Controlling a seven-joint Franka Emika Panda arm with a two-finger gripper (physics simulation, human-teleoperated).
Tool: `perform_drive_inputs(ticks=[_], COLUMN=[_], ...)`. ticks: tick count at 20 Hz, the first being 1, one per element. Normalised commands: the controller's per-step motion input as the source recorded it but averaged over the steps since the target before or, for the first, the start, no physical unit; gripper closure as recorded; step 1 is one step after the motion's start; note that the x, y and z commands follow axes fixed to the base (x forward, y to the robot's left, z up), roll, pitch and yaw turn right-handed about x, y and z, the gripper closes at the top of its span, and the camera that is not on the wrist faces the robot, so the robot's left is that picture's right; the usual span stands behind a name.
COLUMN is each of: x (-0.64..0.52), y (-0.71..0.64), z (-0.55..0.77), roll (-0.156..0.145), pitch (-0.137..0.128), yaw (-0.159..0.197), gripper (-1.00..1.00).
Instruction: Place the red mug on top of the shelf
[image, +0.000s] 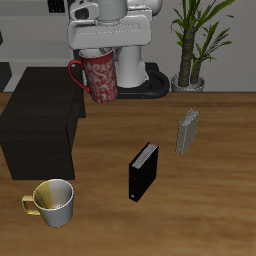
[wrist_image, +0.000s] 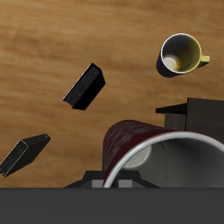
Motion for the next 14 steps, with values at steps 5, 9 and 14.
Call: perform_drive_inputs(ticks=[5, 9, 14], x=[-0.04, -0.01, 0.03], y=[-0.76, -0.54, -0.42], z=[0.09, 0.03, -0.08], roll=[-0.077, -0.044, -0.026], pitch=[0.005, 0.022, 0.027], yaw=[-0.019, -0.001, 0.01], gripper=[1.0, 1.0, 1.0])
